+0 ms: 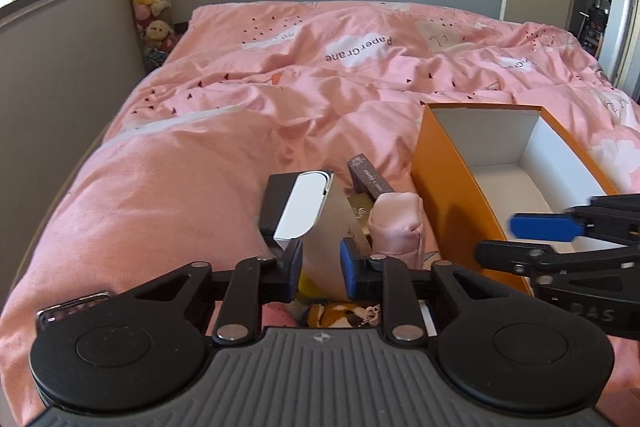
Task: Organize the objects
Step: 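Grasp the pink fabric pouch with the right tool and lift it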
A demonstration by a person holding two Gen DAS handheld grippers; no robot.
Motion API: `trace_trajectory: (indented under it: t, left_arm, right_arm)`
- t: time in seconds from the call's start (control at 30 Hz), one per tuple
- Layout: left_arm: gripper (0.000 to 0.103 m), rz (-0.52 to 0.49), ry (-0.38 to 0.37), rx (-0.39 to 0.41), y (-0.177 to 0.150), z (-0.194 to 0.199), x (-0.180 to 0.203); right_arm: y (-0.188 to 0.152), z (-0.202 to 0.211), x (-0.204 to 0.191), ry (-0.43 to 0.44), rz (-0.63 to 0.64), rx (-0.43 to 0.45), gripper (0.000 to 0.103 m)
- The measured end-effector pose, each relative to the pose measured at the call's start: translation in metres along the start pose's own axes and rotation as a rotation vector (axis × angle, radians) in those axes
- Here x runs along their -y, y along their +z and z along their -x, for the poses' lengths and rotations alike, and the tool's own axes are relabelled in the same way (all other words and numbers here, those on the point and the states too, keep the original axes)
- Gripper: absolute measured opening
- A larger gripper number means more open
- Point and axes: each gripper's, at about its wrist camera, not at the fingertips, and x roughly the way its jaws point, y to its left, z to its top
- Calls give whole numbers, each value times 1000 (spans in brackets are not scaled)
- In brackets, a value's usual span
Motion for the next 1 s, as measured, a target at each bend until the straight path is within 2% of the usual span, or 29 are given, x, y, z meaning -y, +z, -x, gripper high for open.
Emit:
trace_trajectory:
  t: [0.1,0.27,0.33,0.4,0.53,0.67,0.77,0.8,0.83,1.0]
  left_arm:
    - [19,16,-64,-29,1,-6,-2]
    - [17,19,-90,-47,1,-17,-4]
    - [16,24,-86,-41,2,-20,-5]
    - [16,29,-88,-43,3,-22,-7]
    - [16,54,-111,-57,4,-28,-11]
    - [16,68,-125,-60,4,-31,-14]
    - [16,75,-131,-60,4,-32,-16]
    - [16,75,-131,-60,4,-33,-16]
    - [16,74,-131,-60,4,-33,-16]
    - [16,78,-128,-55,5,-32,-16]
  right_arm:
    - [5,-15,-5,34,29,-30,31]
    - [12,-35,-10,88,42,-74,32]
    - [13,-41,-13,111,40,-91,40]
    - [13,-47,-17,116,45,-101,44]
    - [13,-63,-24,76,54,-112,59]
    - [9,-77,-31,53,67,-136,61]
    - [5,-83,-37,17,107,-143,58]
    - [4,-84,-37,8,109,-145,51]
    - [3,-85,-35,2,104,-148,48]
    - [7,-73,-26,26,62,-110,39]
